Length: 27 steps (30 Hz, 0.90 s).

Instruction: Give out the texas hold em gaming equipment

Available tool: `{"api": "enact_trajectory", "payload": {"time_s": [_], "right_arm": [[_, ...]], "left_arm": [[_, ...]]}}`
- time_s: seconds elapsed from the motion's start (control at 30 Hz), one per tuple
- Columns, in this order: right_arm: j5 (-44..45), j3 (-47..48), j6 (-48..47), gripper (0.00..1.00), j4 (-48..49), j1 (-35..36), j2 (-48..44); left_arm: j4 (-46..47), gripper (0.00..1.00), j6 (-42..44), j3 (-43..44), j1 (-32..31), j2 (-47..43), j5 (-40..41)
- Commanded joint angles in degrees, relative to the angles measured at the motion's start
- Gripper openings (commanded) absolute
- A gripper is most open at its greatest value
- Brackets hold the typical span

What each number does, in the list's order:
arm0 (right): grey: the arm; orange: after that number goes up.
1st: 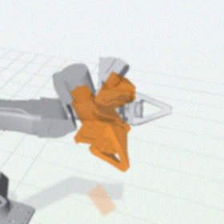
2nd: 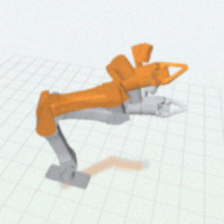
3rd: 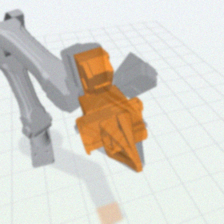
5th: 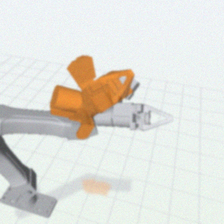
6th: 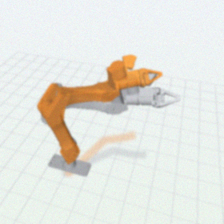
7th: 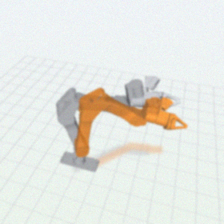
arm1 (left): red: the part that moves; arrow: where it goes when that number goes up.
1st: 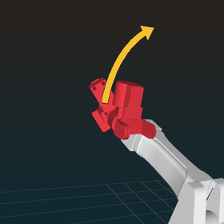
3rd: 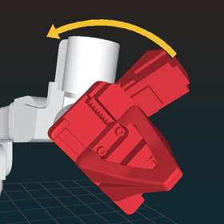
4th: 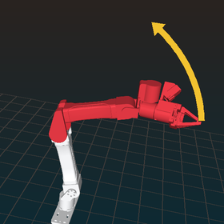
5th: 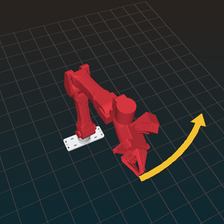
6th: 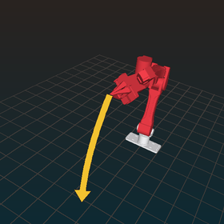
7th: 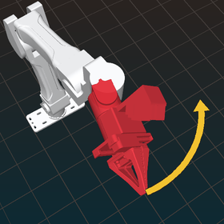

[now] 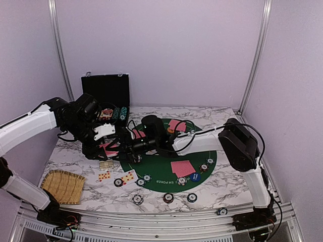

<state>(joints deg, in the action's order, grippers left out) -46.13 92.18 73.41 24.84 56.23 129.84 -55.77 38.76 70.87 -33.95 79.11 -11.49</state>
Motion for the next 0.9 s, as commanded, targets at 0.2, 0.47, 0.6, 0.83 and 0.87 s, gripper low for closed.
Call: {"api": "enact_trajectory", "payload": {"time_s": [0.2,0.47,0.6,0.83,0.87], "right_arm": [[0.4,0.7,-0.5,0.61,-1.5,-0.8,0.5],[0.9,-4.7,-2.5,0.43,-2.1,-2.1,-4.1],[1.0,-6.7,-2.1,0.34,-1.0,-2.0,-5.6],[1.1,-7.7,-1.5,0.22,0.0,-2.0,-7.8],[1.1,-7.8,-1.6,0.21,0.1,-2.0,-8.2]], "left_arm": [[-0.4,0.00,0.0,0.9,0.2,-1.0,-0.5],[-0.4,0.00,0.0,1.0,0.2,-1.0,-0.6],[-0.4,0.00,0.0,1.0,0.2,-0.6,-0.7],[-0.4,0.00,0.0,1.0,0.2,-0.7,0.0],[-0.4,0.00,-0.1,0.9,0.2,-0.7,0.0]]}}
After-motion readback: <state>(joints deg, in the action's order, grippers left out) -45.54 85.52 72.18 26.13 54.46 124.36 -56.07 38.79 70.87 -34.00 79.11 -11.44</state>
